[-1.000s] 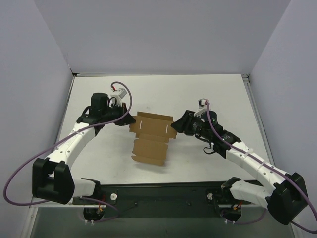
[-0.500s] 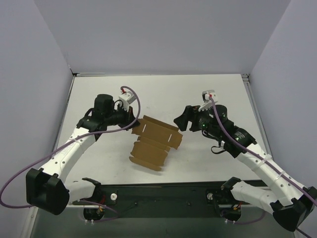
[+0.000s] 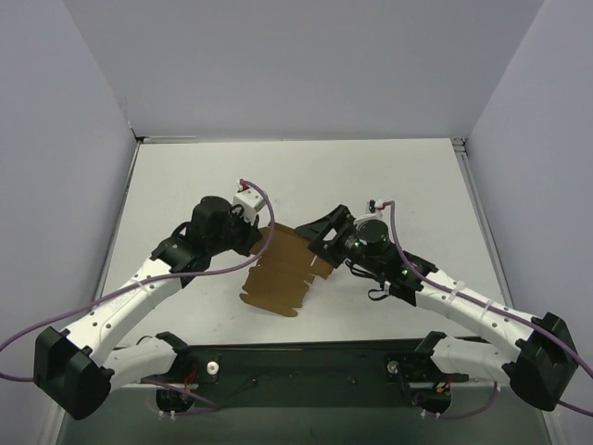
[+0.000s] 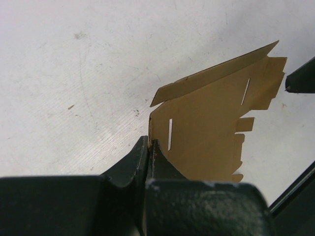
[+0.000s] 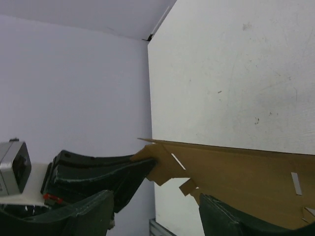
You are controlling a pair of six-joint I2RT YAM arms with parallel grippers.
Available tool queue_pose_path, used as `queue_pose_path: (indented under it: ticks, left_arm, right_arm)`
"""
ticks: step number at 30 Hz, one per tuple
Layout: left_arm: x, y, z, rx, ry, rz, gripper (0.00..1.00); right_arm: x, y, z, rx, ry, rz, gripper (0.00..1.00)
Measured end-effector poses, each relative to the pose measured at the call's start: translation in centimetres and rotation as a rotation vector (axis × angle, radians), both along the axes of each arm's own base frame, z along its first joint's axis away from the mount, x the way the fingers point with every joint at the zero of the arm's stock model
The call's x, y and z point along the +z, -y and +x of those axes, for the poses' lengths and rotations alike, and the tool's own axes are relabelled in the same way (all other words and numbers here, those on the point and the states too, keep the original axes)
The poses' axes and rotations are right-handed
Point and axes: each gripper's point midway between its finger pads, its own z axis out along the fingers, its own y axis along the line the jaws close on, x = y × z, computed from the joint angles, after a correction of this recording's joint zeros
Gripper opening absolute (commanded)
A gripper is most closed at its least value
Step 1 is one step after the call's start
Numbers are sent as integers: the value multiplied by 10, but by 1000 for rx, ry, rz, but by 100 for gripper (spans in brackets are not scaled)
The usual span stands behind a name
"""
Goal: Fold the paper box
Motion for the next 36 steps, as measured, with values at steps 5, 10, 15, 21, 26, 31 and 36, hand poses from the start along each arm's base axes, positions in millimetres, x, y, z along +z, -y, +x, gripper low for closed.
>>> queue_pose_path:
  ticks: [5, 10, 15, 21, 26, 31, 36]
  left_arm:
    - [1, 1, -3, 19, 40, 23, 0]
    - [3, 6, -7, 20, 79, 29, 0]
    - [7, 8, -14, 2, 132, 36, 0]
    - [13, 9, -20, -3, 195, 48, 0]
    - [17, 11, -22, -6, 233, 62, 0]
    - [20, 8, -25, -1, 260, 65, 0]
    - [24, 9, -27, -7, 290, 64, 0]
  right_arm:
    - [-13, -9, 8, -69, -103, 111, 71]
    - [-6, -13, 12, -113, -153, 209, 71]
    - [-3, -11, 18, -164, -193, 280, 70]
    - [-17, -16, 20, -188, -285, 309, 68]
    - [-25, -17, 19, -199, -328, 318, 66]
    - [-30, -15, 18, -207, -344, 318, 59]
    - [-34, -14, 18, -213, -354, 314, 47]
